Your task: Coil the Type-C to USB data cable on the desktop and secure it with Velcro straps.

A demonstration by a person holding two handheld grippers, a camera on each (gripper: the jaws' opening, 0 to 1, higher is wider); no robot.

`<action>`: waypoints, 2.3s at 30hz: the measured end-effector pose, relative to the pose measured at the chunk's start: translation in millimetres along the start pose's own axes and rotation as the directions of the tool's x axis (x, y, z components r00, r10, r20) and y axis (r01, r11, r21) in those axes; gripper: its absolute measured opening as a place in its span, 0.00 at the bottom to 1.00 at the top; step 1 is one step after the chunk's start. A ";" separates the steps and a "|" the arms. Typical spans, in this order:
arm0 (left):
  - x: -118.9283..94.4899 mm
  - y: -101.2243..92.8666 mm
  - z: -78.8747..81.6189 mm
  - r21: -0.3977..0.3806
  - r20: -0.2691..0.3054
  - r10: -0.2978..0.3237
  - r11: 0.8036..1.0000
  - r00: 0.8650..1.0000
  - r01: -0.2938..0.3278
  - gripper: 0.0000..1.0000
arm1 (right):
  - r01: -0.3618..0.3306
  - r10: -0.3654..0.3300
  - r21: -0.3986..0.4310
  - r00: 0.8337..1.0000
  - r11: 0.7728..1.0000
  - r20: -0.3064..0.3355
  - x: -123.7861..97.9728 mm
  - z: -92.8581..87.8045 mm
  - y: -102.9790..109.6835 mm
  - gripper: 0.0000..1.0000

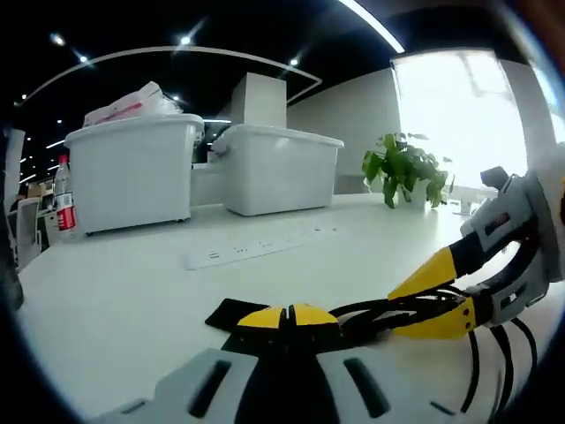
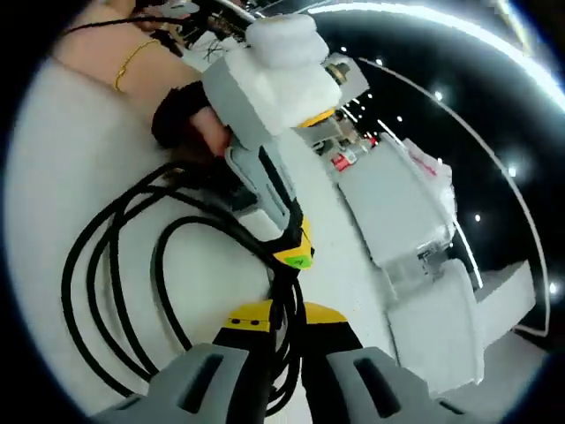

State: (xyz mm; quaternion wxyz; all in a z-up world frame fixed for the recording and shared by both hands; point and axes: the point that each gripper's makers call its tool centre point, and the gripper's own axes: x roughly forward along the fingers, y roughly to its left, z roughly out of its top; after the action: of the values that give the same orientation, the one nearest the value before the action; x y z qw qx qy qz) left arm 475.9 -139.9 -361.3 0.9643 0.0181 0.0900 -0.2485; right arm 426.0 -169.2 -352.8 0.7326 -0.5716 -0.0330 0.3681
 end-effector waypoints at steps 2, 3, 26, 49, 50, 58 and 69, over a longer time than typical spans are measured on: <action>0.1 0.3 -0.1 0.000 0.000 -0.001 1.000 1.000 0.001 0.04 | 0.001 -0.001 -0.040 1.000 0.999 -0.011 0.7 -1.0 1.8 0.07; 0.2 0.4 -0.1 0.000 0.000 0.000 1.000 1.000 0.000 0.04 | -0.008 0.008 -0.025 1.000 1.000 -0.007 1.1 -1.0 5.0 0.06; -8.7 -36.9 -5.1 0.042 -0.018 -0.181 0.982 0.983 0.182 0.03 | -0.081 0.090 0.257 0.996 0.963 -0.026 -32.2 3.0 28.8 0.01; -19.3 -76.6 -5.7 0.048 -0.028 -0.381 0.923 0.924 0.382 0.03 | -0.194 0.193 0.429 0.980 0.882 0.047 -99.7 38.6 63.6 0.01; -17.9 -77.9 -12.5 0.106 -0.068 -0.377 0.918 0.924 0.382 0.03 | -0.195 0.194 0.429 0.980 0.882 0.046 -98.9 37.9 63.6 0.01; -10.5 -60.4 -13.4 0.076 -0.069 -0.392 0.915 0.918 0.396 0.03 | -0.201 0.177 0.461 0.980 0.865 0.094 -96.4 41.1 56.3 0.01; -15.6 -70.7 -12.5 0.086 -0.062 -0.399 0.911 0.915 0.403 0.03 | -0.124 0.077 0.585 0.991 0.801 0.105 -55.1 0.9 25.6 0.01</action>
State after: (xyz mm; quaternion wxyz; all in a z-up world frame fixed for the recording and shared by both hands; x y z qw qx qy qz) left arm 426.3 -193.5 -370.0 0.8885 0.0515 0.1004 -0.4448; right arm 372.7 -198.3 -354.1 0.8515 -0.3022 0.0855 0.4200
